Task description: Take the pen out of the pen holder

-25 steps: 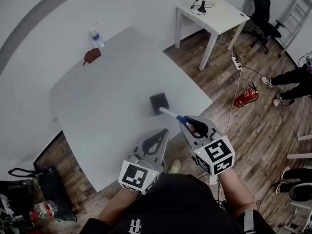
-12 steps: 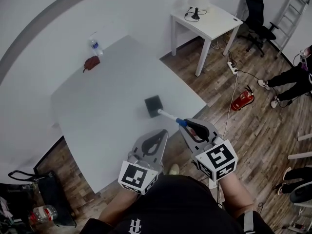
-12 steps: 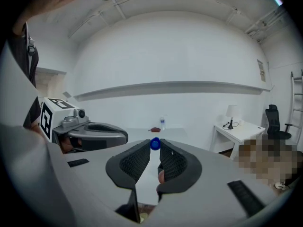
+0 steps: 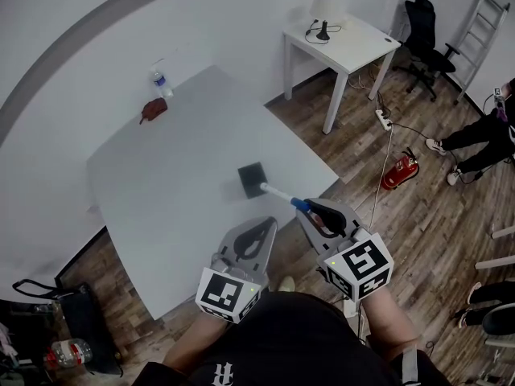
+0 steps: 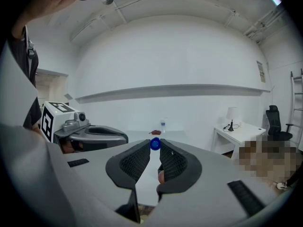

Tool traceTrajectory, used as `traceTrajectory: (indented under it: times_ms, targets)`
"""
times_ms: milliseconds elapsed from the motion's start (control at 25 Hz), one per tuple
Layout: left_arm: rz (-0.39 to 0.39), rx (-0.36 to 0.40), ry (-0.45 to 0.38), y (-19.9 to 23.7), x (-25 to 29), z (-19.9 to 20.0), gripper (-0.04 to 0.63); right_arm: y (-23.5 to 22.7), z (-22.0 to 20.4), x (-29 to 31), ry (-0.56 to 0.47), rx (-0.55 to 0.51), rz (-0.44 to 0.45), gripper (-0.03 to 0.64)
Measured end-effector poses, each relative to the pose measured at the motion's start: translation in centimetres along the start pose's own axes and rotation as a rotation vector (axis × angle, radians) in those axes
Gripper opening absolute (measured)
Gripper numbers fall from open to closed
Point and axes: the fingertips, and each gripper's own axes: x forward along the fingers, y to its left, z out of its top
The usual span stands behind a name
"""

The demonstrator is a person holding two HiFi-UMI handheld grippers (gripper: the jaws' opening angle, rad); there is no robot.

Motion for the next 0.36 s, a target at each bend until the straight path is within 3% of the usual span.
traceTrajectory:
  times_ms: [360]
  targets:
    - [0.006,0.003,0.0,0.26,-0.01,0.18,0.006,0.14,0.16,0.59,-0.002,0.005,0.015,0.069]
